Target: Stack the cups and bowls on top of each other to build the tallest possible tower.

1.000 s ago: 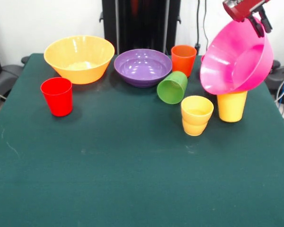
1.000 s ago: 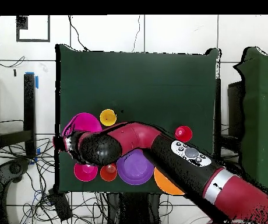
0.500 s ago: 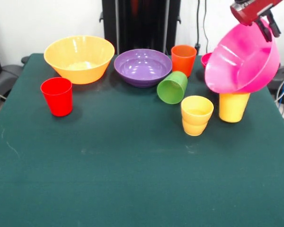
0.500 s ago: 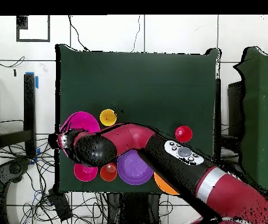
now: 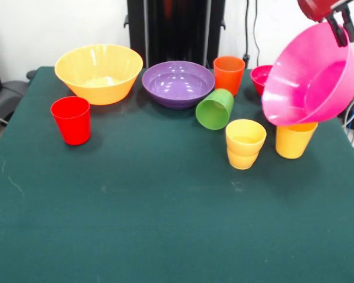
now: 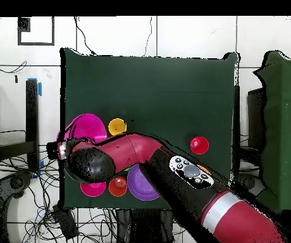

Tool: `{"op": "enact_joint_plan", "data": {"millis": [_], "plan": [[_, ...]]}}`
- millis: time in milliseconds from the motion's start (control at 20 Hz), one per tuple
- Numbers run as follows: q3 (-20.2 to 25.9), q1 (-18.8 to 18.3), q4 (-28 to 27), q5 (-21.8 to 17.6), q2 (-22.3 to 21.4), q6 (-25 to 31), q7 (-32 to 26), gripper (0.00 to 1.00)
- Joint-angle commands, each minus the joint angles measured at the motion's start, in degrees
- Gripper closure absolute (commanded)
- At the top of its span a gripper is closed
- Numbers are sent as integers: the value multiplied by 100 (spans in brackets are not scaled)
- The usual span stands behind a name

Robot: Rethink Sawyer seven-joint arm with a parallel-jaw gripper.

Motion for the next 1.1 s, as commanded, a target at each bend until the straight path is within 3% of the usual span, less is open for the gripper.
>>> {"op": "enact_joint_plan", "data": {"millis": [50,450,1100], "plan": [[-139,-174,-1,378,-120,900,336,100],[560,-704,-120,842,-563,1742,-107,100],[1505,-1292,-273,979,0,2036,-526,100]]}}
